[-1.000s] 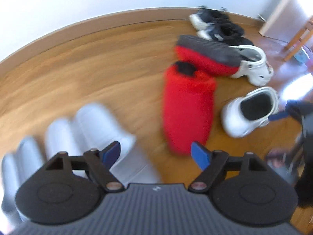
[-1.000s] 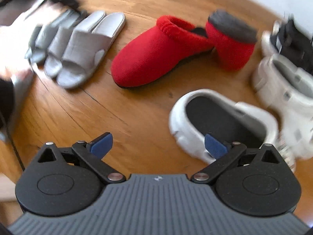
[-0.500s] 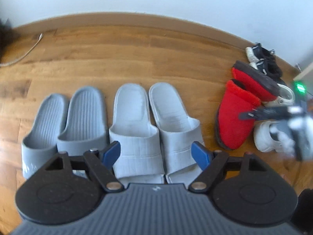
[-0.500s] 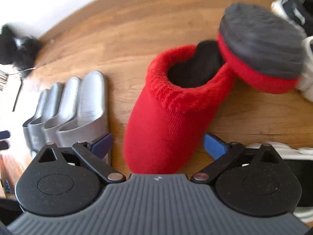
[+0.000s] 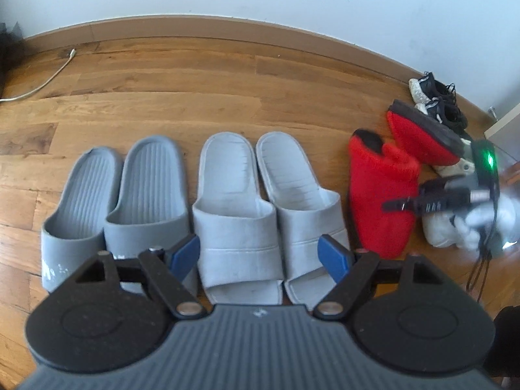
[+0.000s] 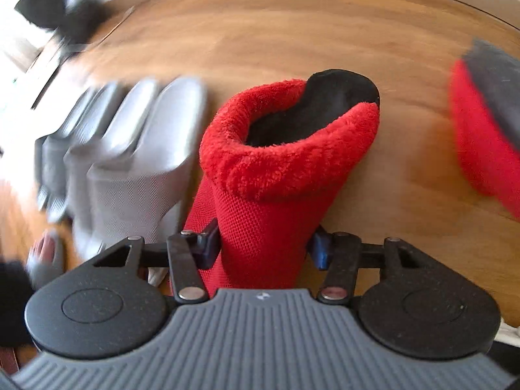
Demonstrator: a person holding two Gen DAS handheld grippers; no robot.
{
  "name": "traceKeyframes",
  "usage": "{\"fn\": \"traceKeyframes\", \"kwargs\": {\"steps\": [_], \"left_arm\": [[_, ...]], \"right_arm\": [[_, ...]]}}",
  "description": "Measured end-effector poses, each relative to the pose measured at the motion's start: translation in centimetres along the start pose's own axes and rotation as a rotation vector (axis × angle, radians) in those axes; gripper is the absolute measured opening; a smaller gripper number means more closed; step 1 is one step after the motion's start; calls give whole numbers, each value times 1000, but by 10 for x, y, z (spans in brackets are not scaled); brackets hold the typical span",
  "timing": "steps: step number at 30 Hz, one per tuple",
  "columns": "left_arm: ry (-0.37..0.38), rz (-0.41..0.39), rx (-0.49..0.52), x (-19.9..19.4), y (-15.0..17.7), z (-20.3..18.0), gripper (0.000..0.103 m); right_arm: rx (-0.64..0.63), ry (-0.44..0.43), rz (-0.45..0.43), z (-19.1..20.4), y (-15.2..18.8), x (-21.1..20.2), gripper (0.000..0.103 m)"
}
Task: Organize scattered shoes
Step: 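Grasp the red slipper's collar with the right gripper and straighten it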
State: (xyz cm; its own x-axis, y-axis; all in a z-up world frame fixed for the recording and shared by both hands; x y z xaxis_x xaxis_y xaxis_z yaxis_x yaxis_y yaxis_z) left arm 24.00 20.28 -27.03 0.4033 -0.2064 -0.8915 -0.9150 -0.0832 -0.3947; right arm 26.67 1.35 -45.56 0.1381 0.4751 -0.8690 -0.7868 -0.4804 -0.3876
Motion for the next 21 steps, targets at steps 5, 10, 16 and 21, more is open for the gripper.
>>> {"fn": "traceKeyframes", "kwargs": {"steps": [5, 10, 16, 21], "left_arm": [[11, 11, 31, 4, 2, -8, 78], [23, 26, 51, 10, 3, -14, 78], [25, 36, 79, 13, 5, -20, 78], [38, 35, 102, 15, 4, -29, 78]], "right_arm": [[-93, -60, 59, 24, 19, 8, 51], [-116, -46, 62, 33, 16, 9, 59], [-139, -54, 92, 30, 12, 1, 70], [-225, -5, 31, 23, 10, -31, 71]]}}
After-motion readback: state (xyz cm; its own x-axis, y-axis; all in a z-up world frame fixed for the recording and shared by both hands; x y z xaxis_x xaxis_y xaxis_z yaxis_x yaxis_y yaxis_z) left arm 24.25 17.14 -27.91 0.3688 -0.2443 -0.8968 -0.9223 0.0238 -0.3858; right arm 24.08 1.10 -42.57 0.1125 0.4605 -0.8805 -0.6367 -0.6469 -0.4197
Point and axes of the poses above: each gripper's, at about its wrist camera, not at the fingertips, and x roughly the way its jaws point, z to its left, y to its underside, the point moved 9 cm from there along x, roughly the way its jaws point, and after that the axes turned 2 degrees about -x, right-handed, at the moved point
